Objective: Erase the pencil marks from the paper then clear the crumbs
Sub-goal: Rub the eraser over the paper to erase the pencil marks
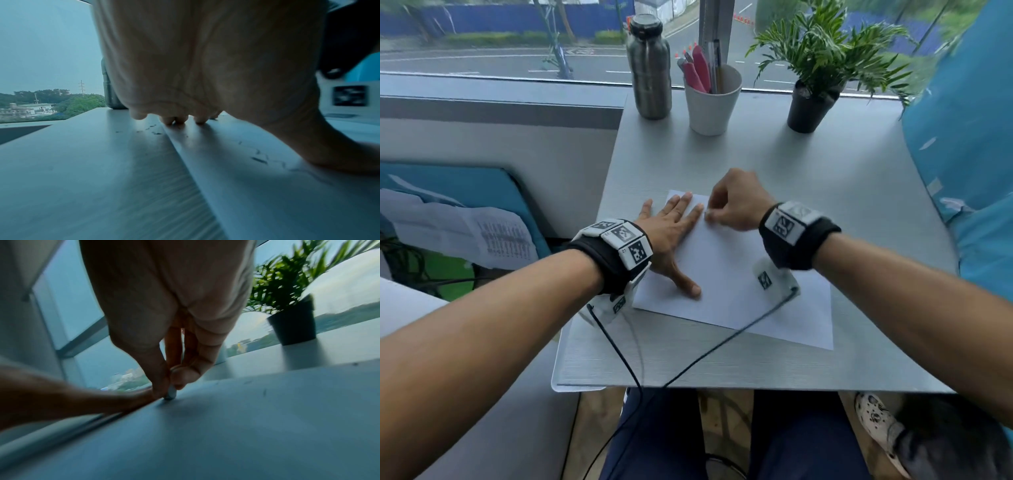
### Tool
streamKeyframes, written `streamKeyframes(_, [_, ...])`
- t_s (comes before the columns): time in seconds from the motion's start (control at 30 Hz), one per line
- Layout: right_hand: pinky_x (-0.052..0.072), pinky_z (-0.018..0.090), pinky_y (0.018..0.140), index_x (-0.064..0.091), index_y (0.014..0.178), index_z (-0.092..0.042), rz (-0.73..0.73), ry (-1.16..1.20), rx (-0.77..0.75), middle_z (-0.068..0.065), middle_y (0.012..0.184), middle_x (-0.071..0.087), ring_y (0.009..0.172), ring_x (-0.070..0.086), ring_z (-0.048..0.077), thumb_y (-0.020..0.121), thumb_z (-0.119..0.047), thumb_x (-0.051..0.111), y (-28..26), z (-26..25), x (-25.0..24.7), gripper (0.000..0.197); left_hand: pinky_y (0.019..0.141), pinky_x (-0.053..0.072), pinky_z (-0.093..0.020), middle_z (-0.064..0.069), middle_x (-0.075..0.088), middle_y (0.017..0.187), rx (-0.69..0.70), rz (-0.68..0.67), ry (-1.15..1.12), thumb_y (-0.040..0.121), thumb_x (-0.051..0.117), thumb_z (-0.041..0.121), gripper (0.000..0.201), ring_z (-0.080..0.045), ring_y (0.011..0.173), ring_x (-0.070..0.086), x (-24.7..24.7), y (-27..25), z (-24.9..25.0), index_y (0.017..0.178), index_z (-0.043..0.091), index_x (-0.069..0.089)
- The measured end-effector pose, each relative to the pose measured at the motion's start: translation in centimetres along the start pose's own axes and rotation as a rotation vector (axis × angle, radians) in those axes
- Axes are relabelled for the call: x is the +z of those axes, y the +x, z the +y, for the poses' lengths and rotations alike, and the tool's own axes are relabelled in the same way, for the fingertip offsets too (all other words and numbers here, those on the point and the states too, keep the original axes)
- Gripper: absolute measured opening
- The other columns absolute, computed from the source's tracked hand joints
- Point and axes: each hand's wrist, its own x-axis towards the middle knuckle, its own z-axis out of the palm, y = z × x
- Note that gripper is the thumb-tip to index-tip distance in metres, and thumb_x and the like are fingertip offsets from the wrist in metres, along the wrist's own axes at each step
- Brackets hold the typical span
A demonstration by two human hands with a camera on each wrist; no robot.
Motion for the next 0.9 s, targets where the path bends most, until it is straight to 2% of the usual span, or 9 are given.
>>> streamKeyframes(0.13, [0.051, 0.017, 0.064, 0.080, 0.081, -0.012, -0.100, 0.009, -0.049, 0.001, 0.075, 0.074, 0.064, 0.064, 0.009, 0.072, -0.022, 0.078, -1.3, -0.6, 0.1, 0.013, 0.116, -0.018, -0.055, -0.003, -0.034, 0.158, -0.001, 0.013, 0.005, 0.044, 0.066, 0.090, 0.156, -0.019, 0.145, -0.030, -0.1, -0.1, -0.1, 0.150, 0.024, -0.028])
streamKeyframes(0.27, [0.049, 0.011, 0.058, 0.080, 0.085, -0.011, 0.051, 0.042, 0.051, 0.003, 0.080, 0.076, 0.052, 0.060, -0.004, 0.075, -0.024, 0.080, 1.6, 1.4, -1.4, 0.016, 0.112, -0.020, -0.055, -0.003, -0.033, 0.158, -0.013, 0.013, 0.020, 0.044, 0.066, 0.091, 0.156, -0.019, 0.146, -0.029, -0.1, 0.0, 0.2, 0.151, 0.025, -0.026])
streamKeyframes(0.33, [0.051, 0.017, 0.065, 0.080, 0.085, -0.011, 0.036, 0.007, 0.034, 0.003, 0.082, 0.076, 0.067, 0.066, 0.006, 0.076, -0.023, 0.078, 1.0, 1.0, -0.8, 0.015, 0.111, -0.021, -0.054, -0.002, -0.033, 0.158, -0.015, 0.007, 0.019, 0.044, 0.066, 0.091, 0.156, -0.019, 0.146, -0.029, -0.1, -0.1, 0.2, 0.151, 0.025, -0.027])
streamKeyframes(0.4, [0.053, 0.021, 0.069, 0.080, 0.082, -0.011, -0.028, -0.013, -0.024, 0.002, 0.078, 0.075, 0.070, 0.066, 0.012, 0.075, -0.022, 0.077, -1.0, 0.1, -0.2, 0.013, 0.112, -0.022, -0.054, -0.001, -0.033, 0.158, -0.012, 0.012, 0.009, 0.043, 0.066, 0.091, 0.157, -0.018, 0.145, -0.030, 0.1, 0.0, 0.1, 0.151, 0.025, -0.027])
streamKeyframes(0.5, [0.046, 0.013, 0.063, 0.080, 0.082, -0.014, -0.100, -0.016, -0.051, -0.001, 0.074, 0.073, 0.063, 0.062, 0.007, 0.074, -0.023, 0.079, -1.4, 0.1, -0.5, 0.013, 0.112, -0.022, -0.053, -0.001, -0.034, 0.158, -0.010, 0.012, 0.003, 0.043, 0.066, 0.091, 0.157, -0.017, 0.145, -0.031, 0.0, -0.2, 0.0, 0.151, 0.025, -0.027])
streamKeyframes(0.6, [0.055, 0.021, 0.074, 0.081, 0.084, -0.014, 0.001, 0.000, 0.028, -0.002, 0.068, 0.069, 0.052, 0.057, 0.002, 0.075, -0.025, 0.080, 1.1, 1.4, -1.6, 0.014, 0.113, -0.020, -0.055, -0.002, -0.033, 0.158, -0.014, 0.015, 0.003, 0.044, 0.067, 0.090, 0.156, -0.018, 0.146, -0.029, 0.0, -0.1, 0.3, 0.152, 0.025, -0.026])
streamKeyframes(0.67, [0.056, 0.022, 0.076, 0.081, 0.083, -0.013, 0.033, -0.001, 0.037, -0.002, 0.070, 0.071, 0.054, 0.060, 0.002, 0.075, -0.025, 0.079, 1.6, 1.6, -1.7, 0.014, 0.114, -0.021, -0.055, -0.002, -0.032, 0.158, -0.022, 0.019, 0.006, 0.044, 0.067, 0.090, 0.156, -0.018, 0.146, -0.029, 0.0, -0.1, 0.4, 0.151, 0.024, -0.026])
streamKeyframes(0.77, [0.052, 0.019, 0.070, 0.080, 0.082, -0.014, -0.056, -0.020, -0.027, -0.001, 0.077, 0.075, 0.070, 0.066, 0.010, 0.075, -0.023, 0.078, -0.8, 0.9, -0.7, 0.012, 0.113, -0.023, -0.054, -0.002, -0.034, 0.158, -0.014, 0.012, 0.010, 0.043, 0.066, 0.091, 0.157, -0.018, 0.145, -0.031, 0.2, 0.0, 0.3, 0.151, 0.025, -0.027])
streamKeyframes(0.9, [0.049, 0.010, 0.057, 0.080, 0.080, -0.016, -0.105, 0.012, 0.011, -0.004, 0.068, 0.071, 0.056, 0.060, 0.002, 0.074, -0.023, 0.080, -0.5, 1.3, -1.2, 0.010, 0.111, -0.024, -0.053, -0.001, -0.034, 0.157, -0.010, 0.010, 0.006, 0.042, 0.067, 0.090, 0.157, -0.018, 0.144, -0.032, 0.1, -0.1, 0.2, 0.150, 0.026, -0.028])
